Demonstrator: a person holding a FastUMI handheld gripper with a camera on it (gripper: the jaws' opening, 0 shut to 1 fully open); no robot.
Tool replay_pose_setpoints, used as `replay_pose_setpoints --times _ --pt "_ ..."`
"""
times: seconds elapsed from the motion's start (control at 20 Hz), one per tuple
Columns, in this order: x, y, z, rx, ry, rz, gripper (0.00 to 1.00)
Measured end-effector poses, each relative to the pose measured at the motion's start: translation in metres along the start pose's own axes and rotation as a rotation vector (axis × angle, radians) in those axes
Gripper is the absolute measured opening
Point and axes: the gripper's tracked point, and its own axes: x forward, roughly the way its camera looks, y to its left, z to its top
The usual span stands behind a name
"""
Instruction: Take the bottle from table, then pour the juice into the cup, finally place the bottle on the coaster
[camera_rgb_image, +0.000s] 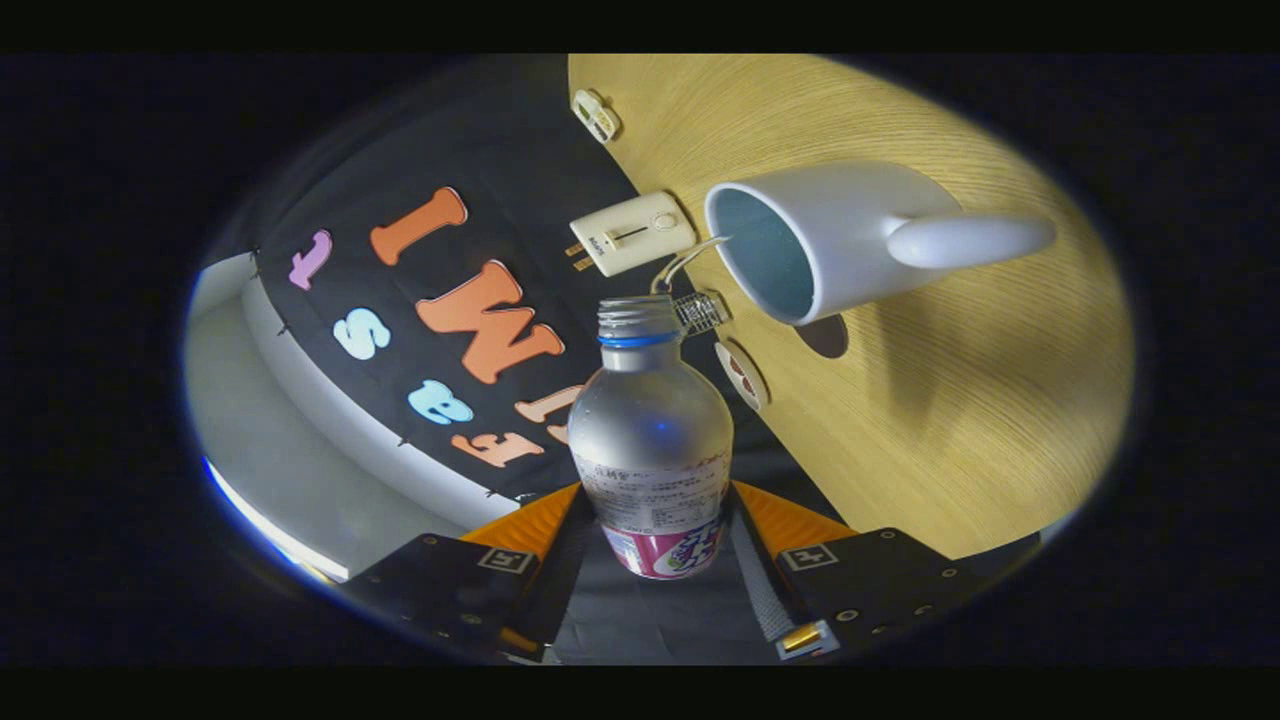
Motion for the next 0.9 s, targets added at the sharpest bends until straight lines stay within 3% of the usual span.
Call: replay_pose_setpoints --times 0.9 --pt "0.0031 0.0096 -0.0037 0.079 -0.004 0.049 0.74"
